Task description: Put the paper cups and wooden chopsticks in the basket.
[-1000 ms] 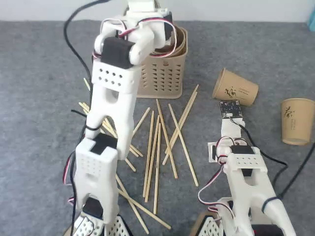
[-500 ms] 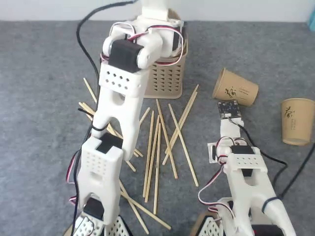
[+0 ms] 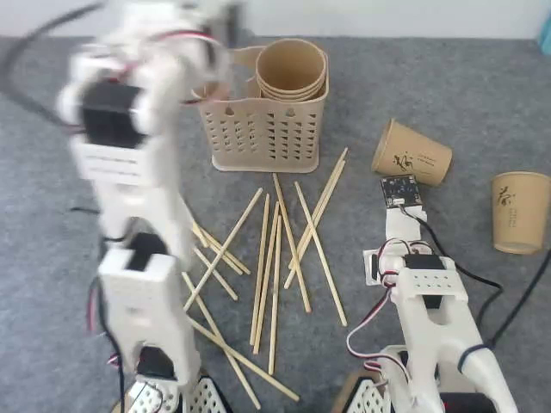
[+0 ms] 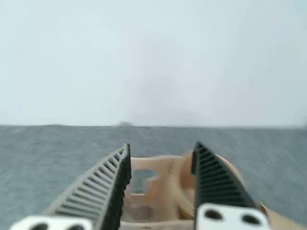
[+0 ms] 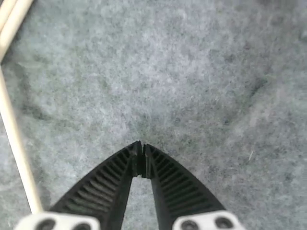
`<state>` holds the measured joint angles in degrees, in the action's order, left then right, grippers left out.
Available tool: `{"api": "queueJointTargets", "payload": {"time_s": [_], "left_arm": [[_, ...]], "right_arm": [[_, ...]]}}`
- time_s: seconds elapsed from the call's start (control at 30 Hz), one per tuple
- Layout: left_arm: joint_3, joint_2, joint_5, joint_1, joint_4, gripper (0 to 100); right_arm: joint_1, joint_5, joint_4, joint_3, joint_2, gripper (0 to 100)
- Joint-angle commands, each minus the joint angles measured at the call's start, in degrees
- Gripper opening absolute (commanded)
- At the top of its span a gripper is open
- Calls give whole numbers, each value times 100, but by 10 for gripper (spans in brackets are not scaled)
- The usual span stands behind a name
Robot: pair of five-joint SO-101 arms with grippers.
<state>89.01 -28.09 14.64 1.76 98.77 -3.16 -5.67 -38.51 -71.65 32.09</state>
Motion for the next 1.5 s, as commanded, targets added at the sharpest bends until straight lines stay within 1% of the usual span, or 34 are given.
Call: {"api": "queueJointTargets", "payload": {"time_s": [0.0, 0.13, 0.2, 0.43, 0.53, 0.7, 0.87, 1.0, 1.07, 1.17, 1.27, 1.33, 1.47], "left_arm": [[-787, 712, -53, -1011, 202, 146], [-1974, 1178, -53, -1433, 202, 96], [-2598, 1495, -53, -1538, 202, 80], [-5015, 2505, -114, -1732, 141, 74], [-6123, 2804, -114, -1908, -185, 74], [-8242, 3402, -114, -2180, -1213, 75], [-10519, 4193, -413, -2338, -2752, 75], [-12180, 4615, -545, -2338, -4035, 76], [-12857, 4703, -554, -2338, -4651, 76], [-13631, 4703, -554, -2338, -5582, 76], [-14193, 4695, -554, -2312, -6286, 76], [-14316, 4703, -554, -2321, -6453, 76], [-14334, 4703, -554, -2330, -6479, 76]], "right_arm": [[-57, -53, 101, 44, 180, 9], [-57, -44, 101, 44, 180, 9], [-57, -44, 101, 44, 180, 9], [-57, -44, 57, 35, 189, 9], [-57, -35, 66, 35, 224, 9], [-4, -35, 40, 62, 233, 8], [66, -88, 31, 123, 233, 8], [857, -167, -497, 589, 233, 8], [1393, -536, -936, 1029, 233, 8], [2202, -1152, -1437, 1846, 233, 8], [2765, -1415, -1508, 2655, 154, 8], [2905, -1459, -1508, 3112, 145, 8], [2888, -1442, -1508, 4141, -251, 8]]}}
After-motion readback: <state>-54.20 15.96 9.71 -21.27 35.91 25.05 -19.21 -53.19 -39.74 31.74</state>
